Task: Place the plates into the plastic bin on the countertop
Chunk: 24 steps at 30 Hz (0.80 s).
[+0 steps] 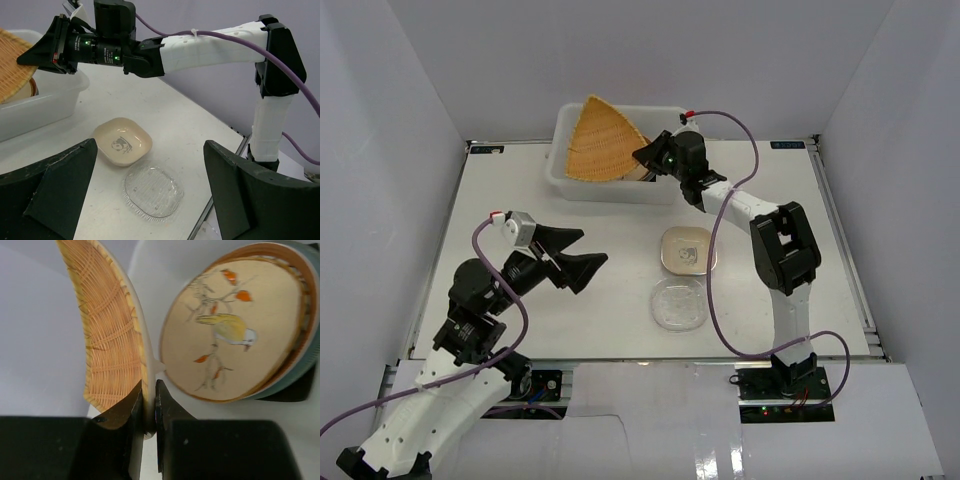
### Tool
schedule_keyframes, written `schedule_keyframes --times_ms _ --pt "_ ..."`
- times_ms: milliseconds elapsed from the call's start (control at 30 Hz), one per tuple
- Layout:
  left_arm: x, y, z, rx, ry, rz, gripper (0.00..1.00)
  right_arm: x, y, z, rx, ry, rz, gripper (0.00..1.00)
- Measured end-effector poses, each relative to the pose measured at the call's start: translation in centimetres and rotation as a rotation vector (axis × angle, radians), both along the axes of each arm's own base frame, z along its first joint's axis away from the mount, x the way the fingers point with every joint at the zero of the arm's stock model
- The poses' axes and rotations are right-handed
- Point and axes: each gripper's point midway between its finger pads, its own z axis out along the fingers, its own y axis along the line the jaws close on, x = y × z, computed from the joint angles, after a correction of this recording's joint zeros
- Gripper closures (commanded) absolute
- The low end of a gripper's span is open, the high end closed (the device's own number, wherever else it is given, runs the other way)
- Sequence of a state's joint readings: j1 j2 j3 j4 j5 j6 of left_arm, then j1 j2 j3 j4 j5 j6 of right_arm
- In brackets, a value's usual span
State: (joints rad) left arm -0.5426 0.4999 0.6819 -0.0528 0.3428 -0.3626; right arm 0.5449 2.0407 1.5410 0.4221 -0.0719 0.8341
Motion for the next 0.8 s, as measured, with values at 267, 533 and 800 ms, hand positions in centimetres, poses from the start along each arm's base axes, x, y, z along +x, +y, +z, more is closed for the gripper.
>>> schedule_keyframes --times_ms 267,533,800 --pt "0.9 0.1 -0.7 0.011 0.031 0.034 0.02 4.7 -1.9 -3.1 -0.056 0.104 -0.088 0.71" --pt "1.3 0.0 -1.0 0.016 0.041 0.043 0.02 5.9 -2.9 -3.2 -0.125 0.094 -0.136 0.50" --pt "1.7 0.2 -1.2 0.017 0.050 0.063 0.02 5.6 -4.7 -4.0 -0.213 0.085 -0.146 0.43"
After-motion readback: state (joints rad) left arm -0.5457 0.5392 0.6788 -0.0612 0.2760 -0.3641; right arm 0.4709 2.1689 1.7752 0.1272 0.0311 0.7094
